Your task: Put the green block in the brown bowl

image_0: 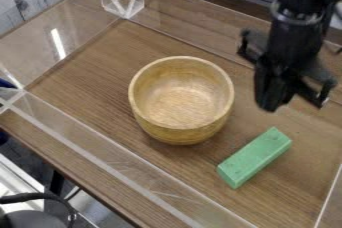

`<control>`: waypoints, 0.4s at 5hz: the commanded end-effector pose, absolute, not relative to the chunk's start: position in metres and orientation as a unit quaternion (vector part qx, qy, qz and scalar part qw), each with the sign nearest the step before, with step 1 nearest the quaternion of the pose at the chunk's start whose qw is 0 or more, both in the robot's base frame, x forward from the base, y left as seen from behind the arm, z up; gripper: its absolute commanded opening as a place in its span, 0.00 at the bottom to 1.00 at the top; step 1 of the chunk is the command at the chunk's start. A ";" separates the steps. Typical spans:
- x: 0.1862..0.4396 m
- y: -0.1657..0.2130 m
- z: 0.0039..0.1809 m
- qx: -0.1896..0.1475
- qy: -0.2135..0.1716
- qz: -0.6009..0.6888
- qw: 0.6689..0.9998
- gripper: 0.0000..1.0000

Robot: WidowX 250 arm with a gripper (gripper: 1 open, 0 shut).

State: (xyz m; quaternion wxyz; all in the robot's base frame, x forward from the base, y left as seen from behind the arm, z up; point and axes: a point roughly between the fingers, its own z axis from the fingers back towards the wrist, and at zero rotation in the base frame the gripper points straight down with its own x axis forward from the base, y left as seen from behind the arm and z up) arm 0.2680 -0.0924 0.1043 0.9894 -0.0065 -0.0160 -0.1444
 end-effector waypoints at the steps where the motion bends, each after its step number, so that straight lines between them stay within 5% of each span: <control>1: 0.278 -0.095 0.096 -0.005 -0.039 -0.159 0.986 1.00; 2: 0.279 -0.095 0.084 -0.028 -0.025 -0.164 0.986 1.00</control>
